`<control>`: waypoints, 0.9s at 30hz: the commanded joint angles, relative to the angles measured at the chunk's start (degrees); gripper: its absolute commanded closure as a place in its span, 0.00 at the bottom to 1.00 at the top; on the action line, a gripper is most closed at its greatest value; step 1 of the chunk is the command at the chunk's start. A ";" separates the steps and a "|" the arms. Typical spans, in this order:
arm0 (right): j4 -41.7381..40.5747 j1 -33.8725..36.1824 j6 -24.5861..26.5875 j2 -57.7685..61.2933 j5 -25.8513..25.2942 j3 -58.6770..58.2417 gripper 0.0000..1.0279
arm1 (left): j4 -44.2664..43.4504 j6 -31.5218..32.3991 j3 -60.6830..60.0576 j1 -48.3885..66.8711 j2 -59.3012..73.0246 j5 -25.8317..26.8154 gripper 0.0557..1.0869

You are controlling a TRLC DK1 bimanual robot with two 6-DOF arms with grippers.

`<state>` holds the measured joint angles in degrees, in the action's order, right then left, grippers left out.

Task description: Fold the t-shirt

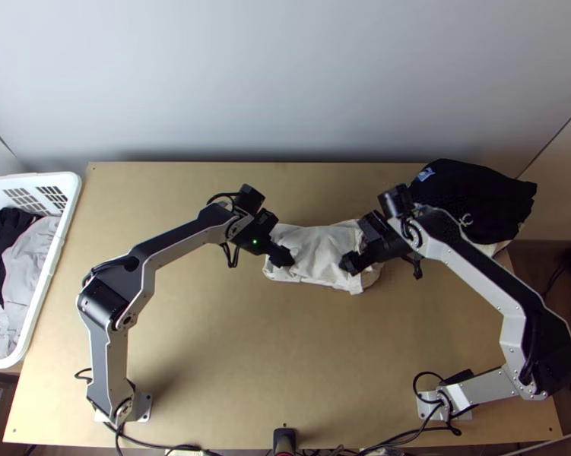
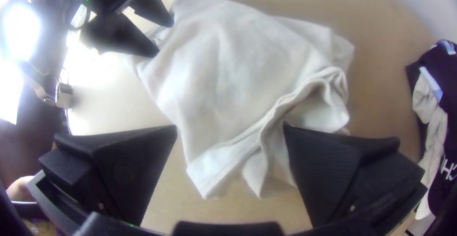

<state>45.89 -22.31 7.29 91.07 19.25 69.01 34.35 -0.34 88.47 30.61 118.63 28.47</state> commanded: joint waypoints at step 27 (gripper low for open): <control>-6.16 -17.33 19.78 -8.80 -14.85 -4.94 0.04 | 13.55 -0.36 5.14 -6.26 -20.45 -0.87 0.05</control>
<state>48.66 -32.27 18.35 81.95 12.03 73.25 45.91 -0.91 93.78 26.81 103.22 27.57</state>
